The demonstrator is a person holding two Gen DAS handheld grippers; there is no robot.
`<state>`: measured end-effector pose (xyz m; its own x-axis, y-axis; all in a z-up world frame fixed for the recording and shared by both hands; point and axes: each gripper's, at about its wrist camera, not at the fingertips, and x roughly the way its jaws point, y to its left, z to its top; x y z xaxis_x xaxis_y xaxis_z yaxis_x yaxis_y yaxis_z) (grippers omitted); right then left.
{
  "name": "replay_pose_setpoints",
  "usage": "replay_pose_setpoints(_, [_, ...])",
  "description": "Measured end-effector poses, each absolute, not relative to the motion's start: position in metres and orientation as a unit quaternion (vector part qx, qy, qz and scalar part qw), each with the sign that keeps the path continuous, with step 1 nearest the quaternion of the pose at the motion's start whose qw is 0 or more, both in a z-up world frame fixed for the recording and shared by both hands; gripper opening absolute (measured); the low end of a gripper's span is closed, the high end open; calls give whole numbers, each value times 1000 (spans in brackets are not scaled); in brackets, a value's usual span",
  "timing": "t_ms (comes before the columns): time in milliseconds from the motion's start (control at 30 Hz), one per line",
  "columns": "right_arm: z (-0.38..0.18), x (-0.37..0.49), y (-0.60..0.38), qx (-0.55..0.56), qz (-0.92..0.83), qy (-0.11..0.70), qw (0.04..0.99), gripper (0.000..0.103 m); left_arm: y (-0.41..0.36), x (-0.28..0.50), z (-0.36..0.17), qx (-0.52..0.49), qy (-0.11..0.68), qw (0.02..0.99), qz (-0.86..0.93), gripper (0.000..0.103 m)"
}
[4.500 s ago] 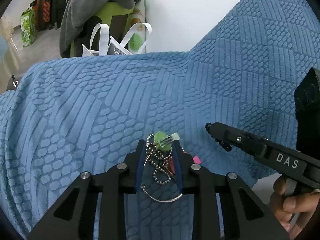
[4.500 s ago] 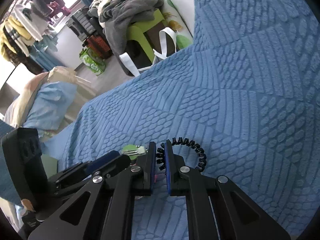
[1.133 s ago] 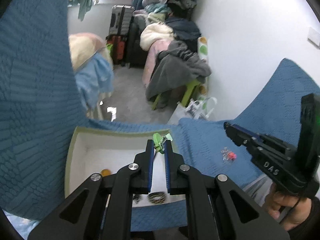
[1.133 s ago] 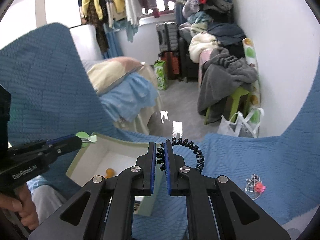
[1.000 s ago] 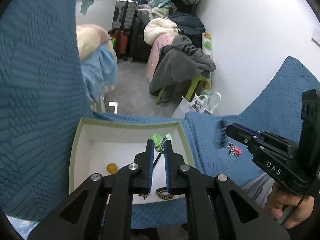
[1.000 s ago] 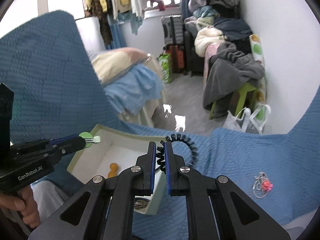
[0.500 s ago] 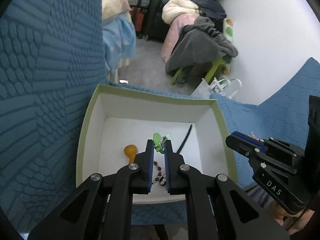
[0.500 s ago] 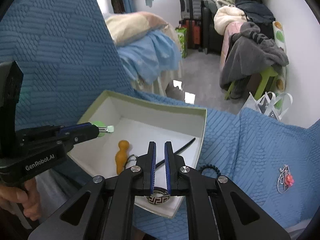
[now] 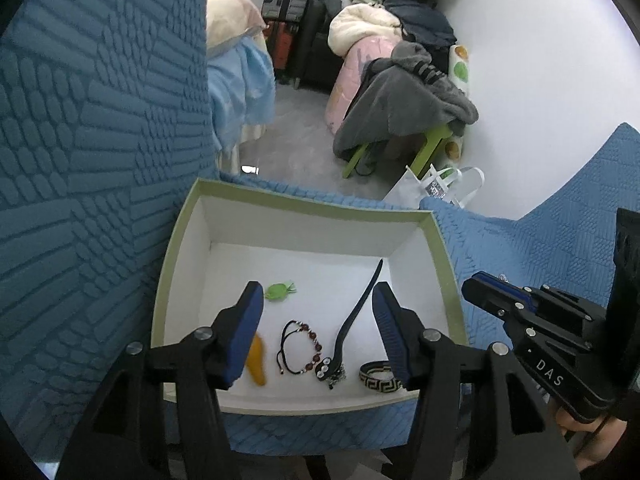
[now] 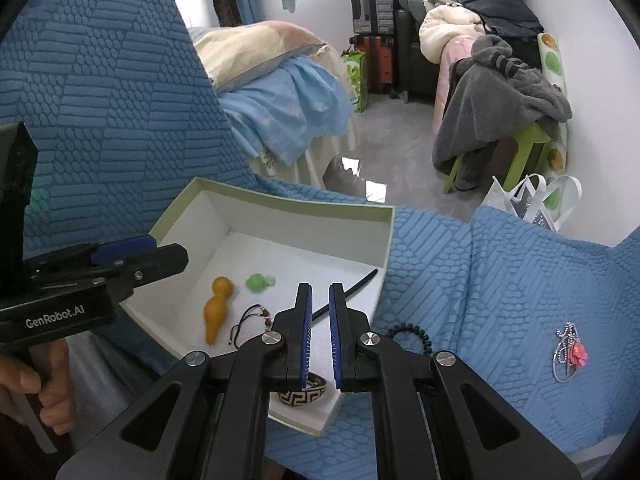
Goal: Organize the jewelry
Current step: 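Move both tools back toward the silver keyring and pink charm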
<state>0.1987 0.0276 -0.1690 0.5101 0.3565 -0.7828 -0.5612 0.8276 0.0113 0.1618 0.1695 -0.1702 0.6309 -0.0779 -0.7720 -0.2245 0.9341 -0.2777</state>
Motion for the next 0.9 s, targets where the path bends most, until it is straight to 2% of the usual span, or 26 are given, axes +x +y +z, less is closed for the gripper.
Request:
replay_pose_setpoints(400, [-141, 189, -22, -116, 256, 366, 887, 6, 123, 160, -132, -172, 354, 919, 18, 57])
replay_pose_setpoints(900, [-134, 172, -139, -99, 189, 324, 922, 6, 36, 172, -115, -149, 320, 935, -29, 57])
